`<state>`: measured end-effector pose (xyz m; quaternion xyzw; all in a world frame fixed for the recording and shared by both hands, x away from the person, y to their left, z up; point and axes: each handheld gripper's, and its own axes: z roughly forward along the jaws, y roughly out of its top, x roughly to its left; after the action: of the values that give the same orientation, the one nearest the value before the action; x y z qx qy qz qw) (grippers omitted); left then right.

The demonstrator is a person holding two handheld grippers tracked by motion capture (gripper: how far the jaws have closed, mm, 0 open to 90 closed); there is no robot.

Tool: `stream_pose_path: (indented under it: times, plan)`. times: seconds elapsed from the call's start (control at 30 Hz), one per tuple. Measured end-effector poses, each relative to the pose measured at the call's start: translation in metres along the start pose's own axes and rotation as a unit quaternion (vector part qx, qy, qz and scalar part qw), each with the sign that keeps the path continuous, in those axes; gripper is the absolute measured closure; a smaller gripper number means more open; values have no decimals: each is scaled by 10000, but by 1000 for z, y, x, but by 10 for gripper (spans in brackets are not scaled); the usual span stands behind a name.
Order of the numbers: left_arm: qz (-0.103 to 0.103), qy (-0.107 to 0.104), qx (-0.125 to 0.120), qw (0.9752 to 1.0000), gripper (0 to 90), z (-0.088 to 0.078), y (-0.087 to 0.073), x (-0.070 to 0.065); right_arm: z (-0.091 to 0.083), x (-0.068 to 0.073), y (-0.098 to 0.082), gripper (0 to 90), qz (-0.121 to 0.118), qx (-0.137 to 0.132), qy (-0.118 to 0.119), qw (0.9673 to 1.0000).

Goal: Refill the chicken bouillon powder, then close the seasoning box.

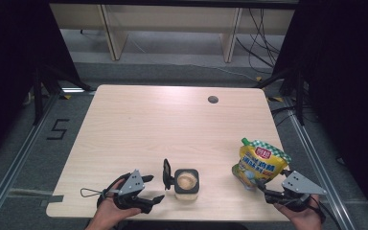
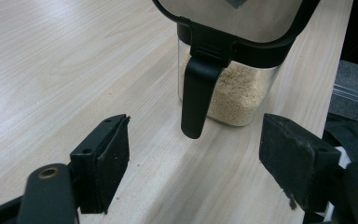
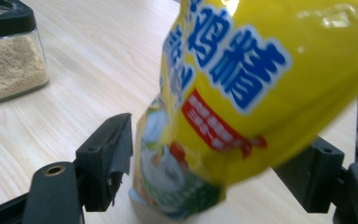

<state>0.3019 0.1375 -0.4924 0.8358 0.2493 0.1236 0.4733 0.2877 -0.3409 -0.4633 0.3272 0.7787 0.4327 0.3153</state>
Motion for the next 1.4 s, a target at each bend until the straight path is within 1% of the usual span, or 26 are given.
stream_pose_path:
  times: [0.07,0.1,0.17,0.2,0.23,0.3,0.5,0.53,0.6,0.63,0.67,0.7,0.8,0.83,0.87,1.0,1.03,1.07,1.1,1.13,1.17,1.23,1.3,1.33,1.37,1.4]
  plan:
    - [160,28,71,9998,241,-2,0,2,-3,1,-1,257,70,71,-47,9999]
    - [76,44,7,10000,241,-1,0,1,-5,2,-1,257,95,89,-62,9999]
    - [89,28,34,10000,241,-2,1,1,-9,6,-2,257,188,177,-167,9995]
    - [148,19,33,9999,241,-2,1,2,-11,6,-2,258,88,242,-187,9995]
    - [71,54,13,10000,241,-2,1,2,-13,9,-2,257,212,307,-205,9991]
    - [-22,25,-35,10000,241,-2,0,1,-17,11,-3,257,170,323,-267,9990]
    - [80,56,-38,9999,241,-6,3,1,-25,16,-7,258,176,535,-365,9977]
    - [-14,2,-55,10000,241,-6,3,0,-25,14,-8,258,55,542,-348,9979]
    - [57,36,-85,9999,241,-8,4,2,-27,18,-9,257,174,659,-355,9970]
    - [-61,29,-115,9999,241,-9,4,2,-27,18,-10,257,115,667,-338,9971]
    - [65,37,-119,9999,240,-10,4,4,-28,18,-11,257,116,716,-332,9968]
    - [-66,62,-153,9998,240,-10,4,3,-28,21,-12,257,251,791,-314,9961]
    - [-93,81,-181,9998,239,-14,6,4,-30,20,-14,255,137,857,-325,9957]
    - [-30,45,-221,9997,239,-15,7,5,-31,24,-15,255,308,871,-328,9952]
    - [-170,58,-275,9995,239,-16,8,4,-31,24,-16,255,261,908,-300,9951]
    - [-460,-22,-251,9986,240,-21,13,2,-32,25,-18,255,186,908,-220,9955]
    - [-323,-12,-234,9992,241,-22,15,3,-33,28,-18,255,333,959,-211,9946]
    - [-398,65,-193,9990,241,-23,15,1,-33,29,-18,255,337,974,-210,9945]
    - [-418,64,-203,9989,242,-23,16,-1,-33,27,-19,255,180,939,-187,9952]
    - [-327,30,-182,9993,243,-24,17,1,-32,28,-19,255,176,936,-184,9953]
    - [-398,75,-184,9990,243,-24,18,-1,-33,31,-19,254,300,1002,-190,9943]
    - [-451,88,-199,9987,245,-24,19,-2,-34,33,-19,255,291,1019,-158,9942]
    - [-406,119,-169,9990,250,-25,21,-2,-33,32,-18,255,127,985,-119,9950]
    - [-448,59,-197,9988,276,-25,21,-3,-34,32,-19,255,105,966,-148,9952]
    - [-377,84,-197,9991,310,-26,23,-3,-34,34,-19,255,202,988,-166,9948]
    - [-263,98,-195,9994,332,-26,23,-2,-33,32,-19,255,102,987,-139,9950]
